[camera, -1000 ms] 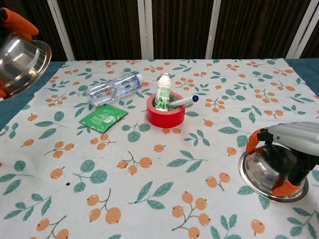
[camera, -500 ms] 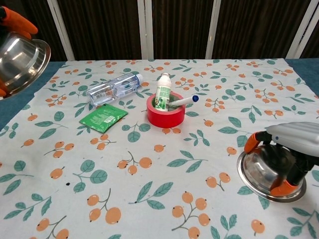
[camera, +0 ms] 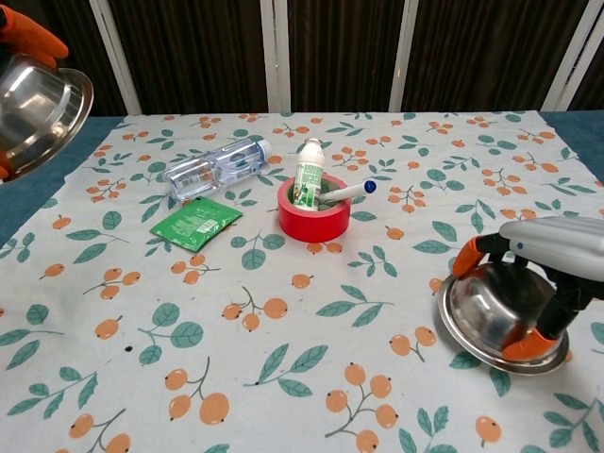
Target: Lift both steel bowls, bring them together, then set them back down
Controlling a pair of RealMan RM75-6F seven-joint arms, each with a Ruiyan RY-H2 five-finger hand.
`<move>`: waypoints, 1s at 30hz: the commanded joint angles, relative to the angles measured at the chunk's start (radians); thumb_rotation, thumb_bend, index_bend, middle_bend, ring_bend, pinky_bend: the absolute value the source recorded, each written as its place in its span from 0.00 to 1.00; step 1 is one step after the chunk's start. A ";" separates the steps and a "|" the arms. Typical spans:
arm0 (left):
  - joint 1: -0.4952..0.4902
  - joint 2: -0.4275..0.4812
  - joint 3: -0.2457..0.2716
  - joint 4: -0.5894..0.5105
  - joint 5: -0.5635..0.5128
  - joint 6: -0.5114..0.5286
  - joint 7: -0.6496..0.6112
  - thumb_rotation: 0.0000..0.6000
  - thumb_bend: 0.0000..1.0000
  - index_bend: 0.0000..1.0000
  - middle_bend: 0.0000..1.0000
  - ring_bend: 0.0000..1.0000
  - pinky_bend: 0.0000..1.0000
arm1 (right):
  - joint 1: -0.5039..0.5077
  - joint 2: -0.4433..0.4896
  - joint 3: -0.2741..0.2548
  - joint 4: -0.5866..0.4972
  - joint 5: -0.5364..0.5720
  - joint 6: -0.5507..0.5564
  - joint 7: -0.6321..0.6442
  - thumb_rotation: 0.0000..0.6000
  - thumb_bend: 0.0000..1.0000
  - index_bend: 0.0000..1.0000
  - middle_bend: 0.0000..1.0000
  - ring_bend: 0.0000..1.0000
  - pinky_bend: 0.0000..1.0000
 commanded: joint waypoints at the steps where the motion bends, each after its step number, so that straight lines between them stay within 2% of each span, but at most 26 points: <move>1: 0.006 -0.008 -0.002 0.018 0.035 0.011 -0.042 1.00 0.00 0.18 0.17 0.24 0.33 | -0.007 0.030 0.018 -0.024 -0.031 0.015 0.043 1.00 0.15 0.49 0.31 0.47 0.51; 8: 0.017 -0.058 -0.003 0.101 0.161 0.055 -0.174 1.00 0.00 0.18 0.18 0.24 0.33 | -0.015 0.109 0.067 -0.077 -0.067 0.039 0.132 1.00 0.15 0.49 0.31 0.48 0.51; 13: 0.020 -0.106 0.001 0.163 0.222 0.075 -0.256 1.00 0.00 0.18 0.18 0.24 0.33 | -0.031 0.171 0.121 -0.118 -0.118 0.026 0.325 1.00 0.15 0.51 0.31 0.48 0.51; 22: 0.026 -0.162 0.003 0.273 0.290 0.114 -0.490 1.00 0.00 0.19 0.18 0.24 0.33 | -0.069 0.284 0.193 -0.132 -0.271 -0.002 0.798 1.00 0.15 0.52 0.31 0.49 0.51; 27: 0.032 -0.215 -0.001 0.385 0.376 0.201 -0.651 1.00 0.00 0.19 0.17 0.24 0.33 | -0.084 0.310 0.227 -0.074 -0.347 -0.011 1.141 1.00 0.15 0.53 0.31 0.49 0.51; 30: 0.031 -0.249 -0.003 0.439 0.401 0.235 -0.710 1.00 0.00 0.19 0.17 0.24 0.33 | -0.091 0.301 0.237 -0.047 -0.380 0.003 1.287 1.00 0.15 0.53 0.31 0.49 0.51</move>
